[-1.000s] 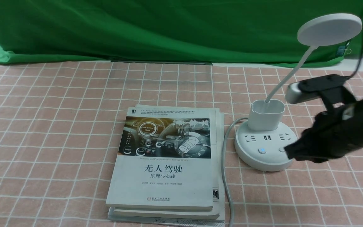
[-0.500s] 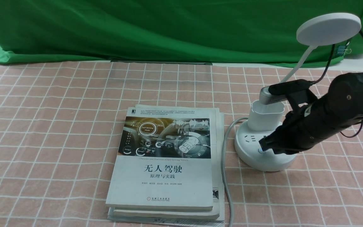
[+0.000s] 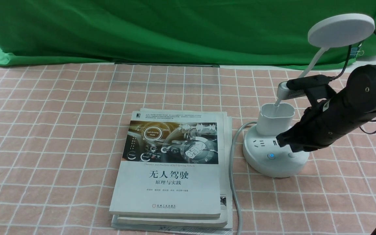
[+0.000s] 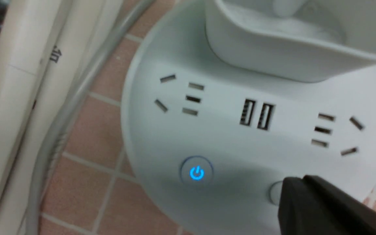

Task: Turn on the table lamp on the pink coffee tablecloth with your hand.
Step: 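Press the button on the base of the white desk lamp with the right gripper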

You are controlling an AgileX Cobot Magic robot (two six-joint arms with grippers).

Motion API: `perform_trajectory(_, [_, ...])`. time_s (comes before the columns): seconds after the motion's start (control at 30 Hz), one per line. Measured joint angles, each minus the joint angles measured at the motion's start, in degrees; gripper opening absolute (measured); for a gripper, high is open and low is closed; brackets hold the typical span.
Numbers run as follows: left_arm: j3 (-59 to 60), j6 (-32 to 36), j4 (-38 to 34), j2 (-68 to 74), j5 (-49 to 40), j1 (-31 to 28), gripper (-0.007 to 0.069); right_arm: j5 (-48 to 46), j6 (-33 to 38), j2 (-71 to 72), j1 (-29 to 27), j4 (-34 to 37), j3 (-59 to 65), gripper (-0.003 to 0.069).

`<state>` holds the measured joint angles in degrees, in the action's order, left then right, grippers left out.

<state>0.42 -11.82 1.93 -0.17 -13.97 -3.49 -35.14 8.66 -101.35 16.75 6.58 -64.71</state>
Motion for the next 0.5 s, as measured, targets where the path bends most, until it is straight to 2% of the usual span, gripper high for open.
perform_trajectory(0.5, [0.0,-0.03,0.0,0.0,0.0,0.0,0.0019,0.1,0.0,-2.48,0.05,0.0,-0.14,0.0033])
